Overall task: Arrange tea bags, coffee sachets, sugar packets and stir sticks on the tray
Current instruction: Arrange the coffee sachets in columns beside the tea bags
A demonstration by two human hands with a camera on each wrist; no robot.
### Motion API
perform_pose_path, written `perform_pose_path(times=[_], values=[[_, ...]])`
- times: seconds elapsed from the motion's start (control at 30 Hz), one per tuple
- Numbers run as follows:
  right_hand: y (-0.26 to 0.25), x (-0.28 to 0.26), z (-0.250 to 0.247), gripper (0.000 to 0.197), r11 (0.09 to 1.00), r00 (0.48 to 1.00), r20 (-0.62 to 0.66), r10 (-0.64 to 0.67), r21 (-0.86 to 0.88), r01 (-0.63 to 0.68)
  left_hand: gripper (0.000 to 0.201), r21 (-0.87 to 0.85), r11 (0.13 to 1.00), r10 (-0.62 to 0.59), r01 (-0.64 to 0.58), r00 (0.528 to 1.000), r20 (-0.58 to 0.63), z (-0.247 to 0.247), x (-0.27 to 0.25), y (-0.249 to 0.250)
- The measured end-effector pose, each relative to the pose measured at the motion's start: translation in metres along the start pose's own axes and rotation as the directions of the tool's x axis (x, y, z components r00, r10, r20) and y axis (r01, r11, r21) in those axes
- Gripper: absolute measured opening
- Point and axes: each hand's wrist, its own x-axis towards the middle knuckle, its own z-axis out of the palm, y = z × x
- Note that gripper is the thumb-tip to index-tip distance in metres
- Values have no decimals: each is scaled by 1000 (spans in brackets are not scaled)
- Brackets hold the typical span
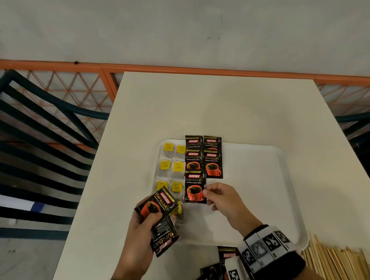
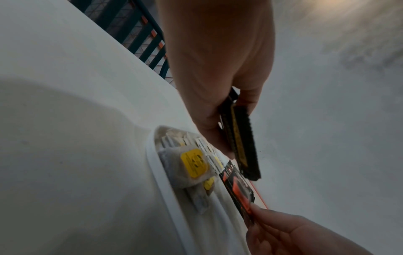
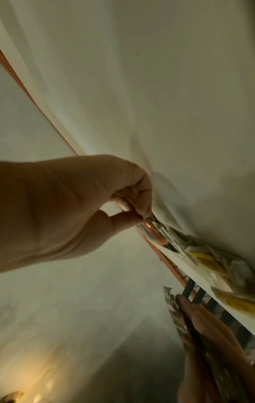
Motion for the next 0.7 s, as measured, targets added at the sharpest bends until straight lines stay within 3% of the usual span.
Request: perform_pose_path(times=[0.27,0.7], values=[[2,22,7,15,991,983,-176,-53,-130,30,35,101,995,14,-10,999,-36,0,0,-3],[3,25,10,16,976,965,-218,-150,-191,108,34,137,990,49,-45,998,-25,6,0,-6]])
